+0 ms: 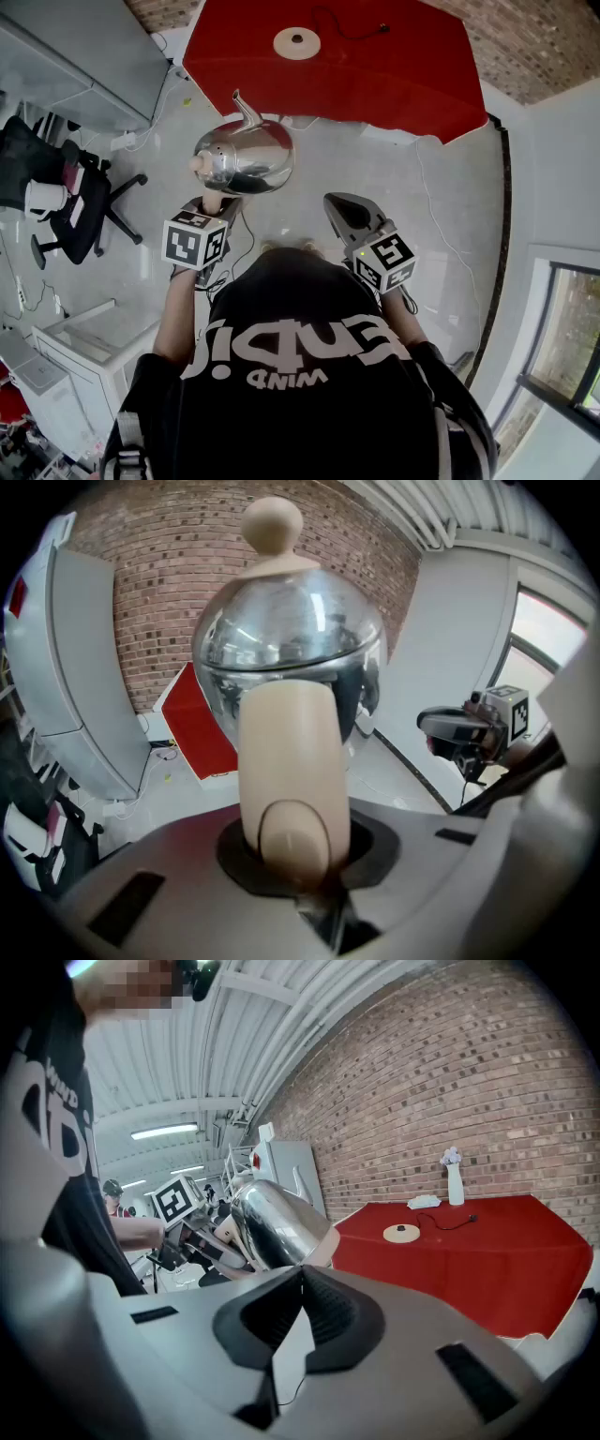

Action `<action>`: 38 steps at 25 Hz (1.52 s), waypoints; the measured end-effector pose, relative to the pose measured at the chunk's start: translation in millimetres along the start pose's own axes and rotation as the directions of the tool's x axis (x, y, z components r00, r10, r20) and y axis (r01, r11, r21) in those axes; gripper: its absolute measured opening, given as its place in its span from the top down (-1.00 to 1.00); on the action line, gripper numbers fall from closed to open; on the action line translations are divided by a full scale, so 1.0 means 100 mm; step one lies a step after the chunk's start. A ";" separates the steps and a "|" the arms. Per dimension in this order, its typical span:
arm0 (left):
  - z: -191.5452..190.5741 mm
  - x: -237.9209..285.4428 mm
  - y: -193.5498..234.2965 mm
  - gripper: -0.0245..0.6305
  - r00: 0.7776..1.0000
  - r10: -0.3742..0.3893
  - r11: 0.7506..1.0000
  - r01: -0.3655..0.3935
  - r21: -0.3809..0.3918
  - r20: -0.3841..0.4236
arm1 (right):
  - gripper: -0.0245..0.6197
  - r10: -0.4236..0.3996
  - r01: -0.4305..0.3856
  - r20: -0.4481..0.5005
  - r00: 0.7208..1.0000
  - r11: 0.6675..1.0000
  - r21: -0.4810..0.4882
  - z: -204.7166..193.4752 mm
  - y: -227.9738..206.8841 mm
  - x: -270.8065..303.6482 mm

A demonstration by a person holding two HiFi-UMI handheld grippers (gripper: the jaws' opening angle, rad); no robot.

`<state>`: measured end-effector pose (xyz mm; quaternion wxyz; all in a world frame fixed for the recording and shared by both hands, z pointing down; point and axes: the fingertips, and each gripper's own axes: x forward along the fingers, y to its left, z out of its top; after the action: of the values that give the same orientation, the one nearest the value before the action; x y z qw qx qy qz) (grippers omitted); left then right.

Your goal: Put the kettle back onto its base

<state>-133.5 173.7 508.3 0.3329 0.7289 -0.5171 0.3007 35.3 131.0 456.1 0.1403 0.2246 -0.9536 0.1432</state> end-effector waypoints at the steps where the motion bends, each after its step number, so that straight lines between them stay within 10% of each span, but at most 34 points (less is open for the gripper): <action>1: 0.01 0.00 0.00 0.77 1.000 -0.001 1.000 0.001 0.000 0.001 | 0.85 0.000 0.000 0.000 1.000 1.000 0.000 0.00 0.00 0.00; 38: 0.09 0.17 -0.48 0.76 0.999 0.043 0.997 -0.042 -0.063 0.011 | 0.85 0.002 -0.001 0.048 0.999 1.000 -0.030 -0.02 -0.60 -0.73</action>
<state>-81.9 169.0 507.8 0.3463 0.7087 -0.5436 0.2869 126.9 108.6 446.1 0.1208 0.2252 -0.9588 0.1238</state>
